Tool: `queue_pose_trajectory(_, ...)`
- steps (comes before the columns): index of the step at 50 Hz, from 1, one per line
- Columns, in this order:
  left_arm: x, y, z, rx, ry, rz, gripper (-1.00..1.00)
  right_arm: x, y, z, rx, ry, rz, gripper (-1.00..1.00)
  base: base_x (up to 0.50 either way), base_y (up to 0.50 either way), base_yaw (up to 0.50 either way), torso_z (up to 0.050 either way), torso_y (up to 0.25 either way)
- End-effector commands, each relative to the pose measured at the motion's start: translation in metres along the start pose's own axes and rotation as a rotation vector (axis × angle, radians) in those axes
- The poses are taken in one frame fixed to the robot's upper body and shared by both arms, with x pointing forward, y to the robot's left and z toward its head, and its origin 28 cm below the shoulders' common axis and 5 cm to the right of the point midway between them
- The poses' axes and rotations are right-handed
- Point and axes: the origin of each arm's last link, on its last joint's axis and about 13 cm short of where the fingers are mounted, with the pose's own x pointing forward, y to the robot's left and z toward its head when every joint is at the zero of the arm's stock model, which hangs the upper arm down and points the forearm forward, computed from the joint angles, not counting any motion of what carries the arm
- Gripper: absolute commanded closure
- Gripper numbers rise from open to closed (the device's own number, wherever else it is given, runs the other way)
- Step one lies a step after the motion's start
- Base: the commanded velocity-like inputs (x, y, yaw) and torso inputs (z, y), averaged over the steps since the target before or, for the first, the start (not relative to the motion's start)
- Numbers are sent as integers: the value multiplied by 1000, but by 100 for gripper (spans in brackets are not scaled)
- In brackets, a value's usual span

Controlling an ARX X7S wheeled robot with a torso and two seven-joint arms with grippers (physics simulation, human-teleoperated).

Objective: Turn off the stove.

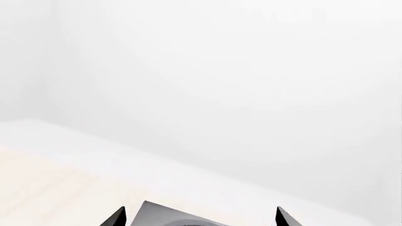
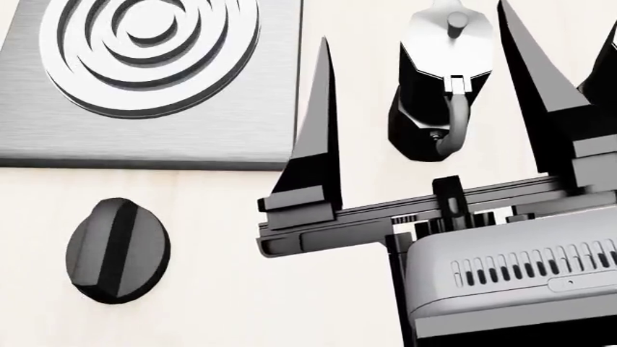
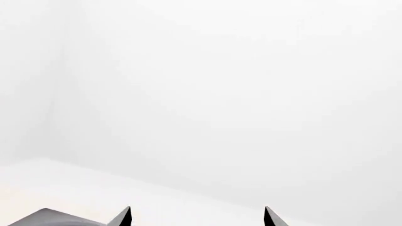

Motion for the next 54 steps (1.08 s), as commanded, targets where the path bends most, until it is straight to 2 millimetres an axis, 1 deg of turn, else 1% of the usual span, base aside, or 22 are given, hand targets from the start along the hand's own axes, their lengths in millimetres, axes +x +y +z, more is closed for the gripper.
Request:
queue_pose_trajectory(1,6,-5,7,-21,-36,-12,-100,8,-4,7,-7,-33,-11,-100,0,0,0,0,0)
queue_pose_trajectory(15,7,-6,20,-39,-72,-18,-100,9,-6,23,-32,-74,0,-100,0,0,0,0,0)
queue_pose_trajectory(32,10,-3,33,-58,-104,-13,-100,7,-14,35,-70,-95,-16,-100,0,0,0,0,0)
queue_pose_trajectory(40,14,-1,39,-67,-118,-9,-100,6,-17,37,-84,-96,-25,-100,0,0,0,0,0)
queue_pose_trajectory(47,21,3,44,-71,-134,7,-100,3,-24,42,-109,-100,-49,-100,0,0,0,0,0)
queue_pose_trajectory(54,24,6,44,-64,-148,22,-100,-2,-30,46,-126,-103,-71,-100,0,0,0,0,0)
